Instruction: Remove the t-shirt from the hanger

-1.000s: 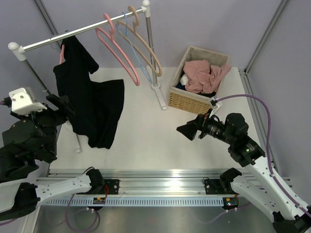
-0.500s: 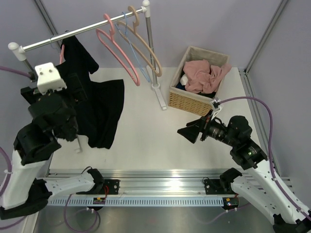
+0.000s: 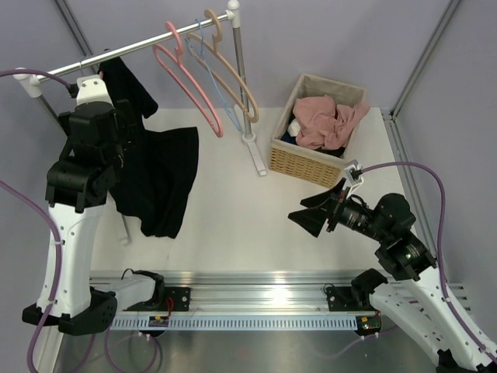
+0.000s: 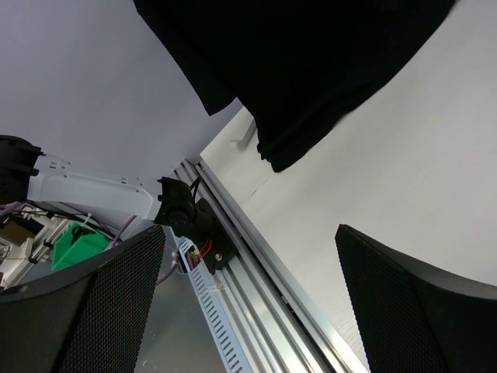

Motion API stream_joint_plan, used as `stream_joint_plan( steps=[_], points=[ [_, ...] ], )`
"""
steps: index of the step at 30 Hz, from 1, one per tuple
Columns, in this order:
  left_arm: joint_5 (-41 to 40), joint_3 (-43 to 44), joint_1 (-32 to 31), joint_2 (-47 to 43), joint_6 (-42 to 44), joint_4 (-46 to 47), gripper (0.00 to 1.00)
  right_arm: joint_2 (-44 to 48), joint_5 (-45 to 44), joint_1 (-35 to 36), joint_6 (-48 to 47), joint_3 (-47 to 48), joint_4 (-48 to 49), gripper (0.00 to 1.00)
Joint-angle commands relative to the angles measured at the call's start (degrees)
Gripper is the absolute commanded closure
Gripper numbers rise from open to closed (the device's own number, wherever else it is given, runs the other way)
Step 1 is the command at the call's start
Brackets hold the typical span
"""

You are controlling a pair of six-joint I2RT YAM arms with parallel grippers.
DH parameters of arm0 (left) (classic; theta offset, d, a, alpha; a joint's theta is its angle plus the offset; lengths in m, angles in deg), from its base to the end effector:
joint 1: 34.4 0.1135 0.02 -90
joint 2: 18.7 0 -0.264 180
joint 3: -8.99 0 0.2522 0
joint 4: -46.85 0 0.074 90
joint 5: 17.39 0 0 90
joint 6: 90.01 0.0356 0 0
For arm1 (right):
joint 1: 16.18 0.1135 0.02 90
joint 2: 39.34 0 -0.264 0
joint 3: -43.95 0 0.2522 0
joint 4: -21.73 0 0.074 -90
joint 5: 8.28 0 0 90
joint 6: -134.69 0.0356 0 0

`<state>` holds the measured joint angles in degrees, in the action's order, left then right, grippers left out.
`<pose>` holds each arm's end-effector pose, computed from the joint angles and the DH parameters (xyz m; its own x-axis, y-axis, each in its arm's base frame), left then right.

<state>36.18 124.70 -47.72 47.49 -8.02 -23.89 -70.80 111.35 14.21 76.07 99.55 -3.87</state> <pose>0.1731 -0.0192 0.5097 -0.2995 -0.0443 -0.9531 -0.3989 0.9132 0.0829 0.1031 0.0809 0.3518 -0.4697 0.2492 -0.8469 -0.7279 0.4334 0.5313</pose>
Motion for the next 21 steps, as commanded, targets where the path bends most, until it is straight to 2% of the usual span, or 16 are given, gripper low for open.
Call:
stream_joint_plan(
  steps=[1,3,8,11,13,14,15,21],
  points=[
    [5.8,1.1,1.7,1.7,0.1,1.3,0.20,2.7,1.7,0.4,0.5,-0.3,1.3,0.00],
    [6.0,1.1,2.4,2.4,0.2,0.8,0.21,3.4,1.7,0.4,0.4,-0.3,1.1,0.01],
    [3.6,0.7,4.2,3.2,0.5,0.2,0.16,4.5,2.0,0.5,0.5,-0.2,0.9,0.00],
    [7.1,-1.3,4.2,3.5,1.0,1.1,0.16,4.6,2.5,0.4,0.6,-0.1,0.9,0.00],
    [8.6,-2.5,4.2,3.6,1.0,2.3,0.23,4.7,2.6,0.5,0.4,-0.1,0.9,0.01],
    [9.5,-3.3,4.1,3.6,1.1,2.7,0.33,4.8,2.3,0.4,0.3,-0.2,0.9,0.00],
    [9.6,-3.7,4.1,3.5,1.1,3.5,0.38,4.8,1.9,0.4,0.2,-0.3,0.8,0.00],
    [4.9,-3.0,4.2,0.8,0.9,5.8,0.57,3.2,1.0,0.5,-0.4,0.1,-0.3,0.00]
  ],
)
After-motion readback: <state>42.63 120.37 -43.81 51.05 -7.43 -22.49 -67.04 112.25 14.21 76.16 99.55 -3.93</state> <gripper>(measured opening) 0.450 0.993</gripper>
